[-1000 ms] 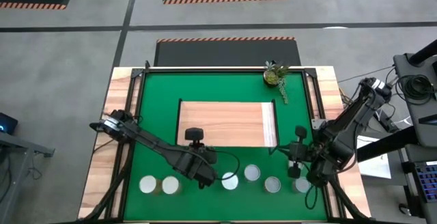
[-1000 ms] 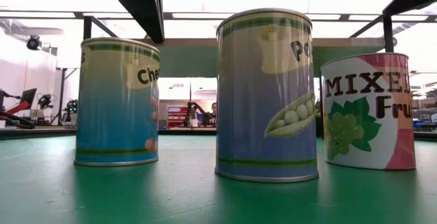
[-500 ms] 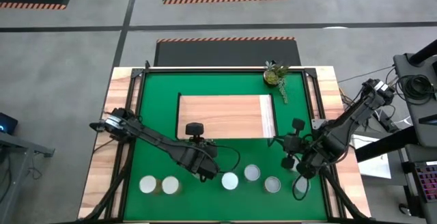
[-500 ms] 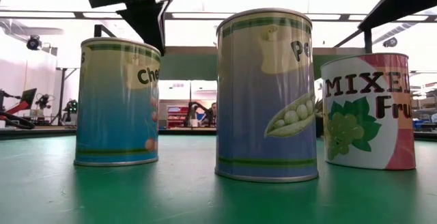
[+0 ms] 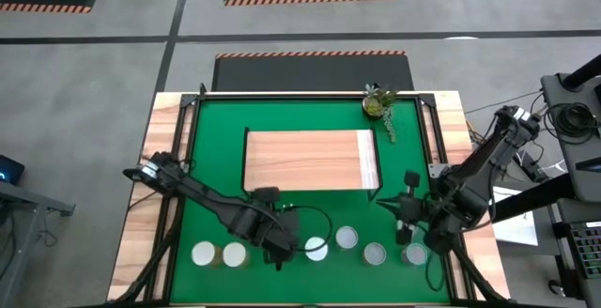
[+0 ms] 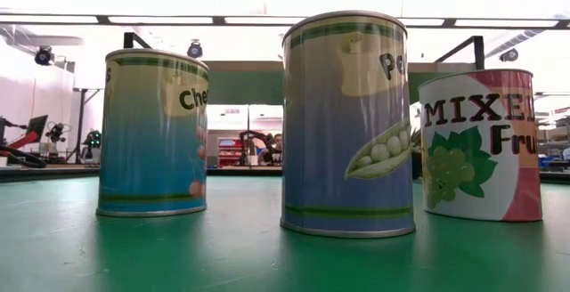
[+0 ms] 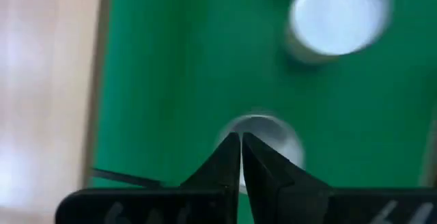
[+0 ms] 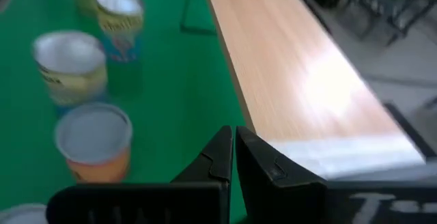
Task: Pick and place cans onto a shelf
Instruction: Put the canned cherries on the shelf
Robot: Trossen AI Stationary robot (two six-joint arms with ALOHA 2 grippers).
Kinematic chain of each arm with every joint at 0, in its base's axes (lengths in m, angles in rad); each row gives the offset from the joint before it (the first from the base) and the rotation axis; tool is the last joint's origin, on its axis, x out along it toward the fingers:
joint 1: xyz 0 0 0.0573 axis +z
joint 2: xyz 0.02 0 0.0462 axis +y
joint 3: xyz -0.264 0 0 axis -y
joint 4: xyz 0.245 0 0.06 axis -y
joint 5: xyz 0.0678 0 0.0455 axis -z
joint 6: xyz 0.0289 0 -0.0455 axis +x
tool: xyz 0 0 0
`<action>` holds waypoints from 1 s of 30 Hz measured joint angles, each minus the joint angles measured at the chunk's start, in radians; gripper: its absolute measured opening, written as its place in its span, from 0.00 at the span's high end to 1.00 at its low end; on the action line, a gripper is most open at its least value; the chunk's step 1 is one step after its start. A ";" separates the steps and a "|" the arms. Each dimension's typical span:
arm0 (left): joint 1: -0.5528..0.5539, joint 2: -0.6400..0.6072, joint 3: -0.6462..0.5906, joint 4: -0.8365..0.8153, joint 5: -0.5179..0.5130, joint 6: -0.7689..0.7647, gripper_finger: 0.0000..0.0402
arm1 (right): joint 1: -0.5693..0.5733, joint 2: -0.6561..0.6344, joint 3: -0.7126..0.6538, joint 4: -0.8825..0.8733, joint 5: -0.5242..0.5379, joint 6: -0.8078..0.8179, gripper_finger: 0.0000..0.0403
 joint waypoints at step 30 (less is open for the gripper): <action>-0.070 0.056 0.072 0.005 0.067 -0.309 0.54 | -0.034 -0.282 -0.362 1.096 -0.370 -0.986 0.98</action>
